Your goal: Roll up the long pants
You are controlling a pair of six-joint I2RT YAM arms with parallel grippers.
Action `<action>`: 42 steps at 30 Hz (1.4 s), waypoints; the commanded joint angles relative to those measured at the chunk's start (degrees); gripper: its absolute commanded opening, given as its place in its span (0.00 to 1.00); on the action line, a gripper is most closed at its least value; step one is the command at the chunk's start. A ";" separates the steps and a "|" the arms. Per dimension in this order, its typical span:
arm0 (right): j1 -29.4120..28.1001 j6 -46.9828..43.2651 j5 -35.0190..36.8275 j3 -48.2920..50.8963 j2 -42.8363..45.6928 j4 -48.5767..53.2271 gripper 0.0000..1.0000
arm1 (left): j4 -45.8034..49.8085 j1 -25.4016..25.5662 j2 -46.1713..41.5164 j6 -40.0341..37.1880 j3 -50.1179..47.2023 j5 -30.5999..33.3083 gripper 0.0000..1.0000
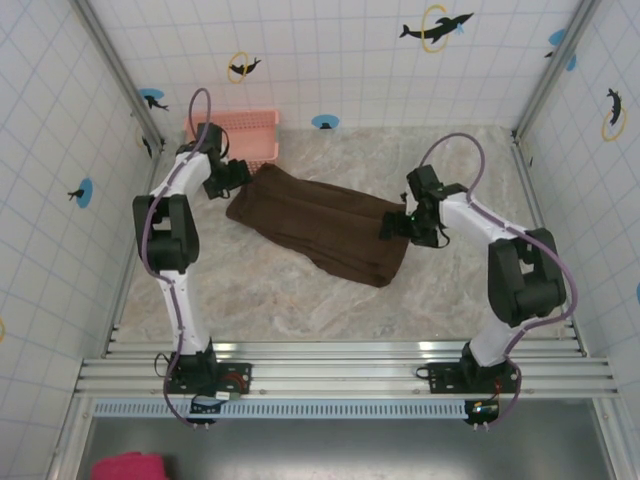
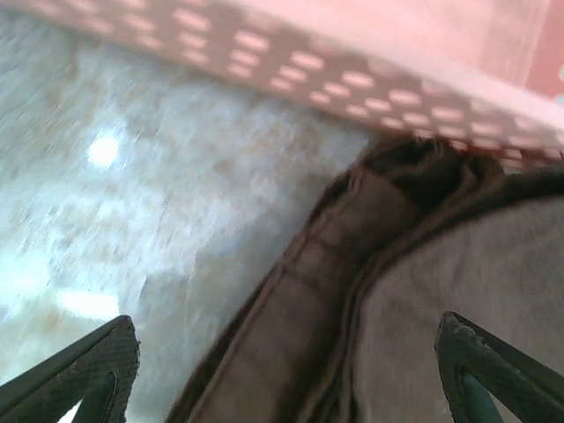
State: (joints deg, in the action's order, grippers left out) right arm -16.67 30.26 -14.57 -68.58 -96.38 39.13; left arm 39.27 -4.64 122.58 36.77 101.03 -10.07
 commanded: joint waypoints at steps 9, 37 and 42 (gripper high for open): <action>6.68 -3.85 0.06 -11.00 -2.38 4.20 0.96 | -15.95 3.90 -12.31 15.39 -13.54 -8.85 0.86; 8.67 -8.58 -4.98 -32.51 -31.06 4.41 0.83 | -15.37 13.41 8.15 19.80 0.93 -5.85 0.81; 7.76 -9.92 -4.07 -30.77 -32.77 4.63 0.79 | -13.70 13.31 8.03 17.99 0.83 -5.34 0.81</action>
State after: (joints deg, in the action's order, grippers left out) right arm -7.94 22.13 -19.55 -98.98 -127.48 41.91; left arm 22.96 8.95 129.58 56.77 101.14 -16.78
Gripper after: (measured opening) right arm 0.801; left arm 0.807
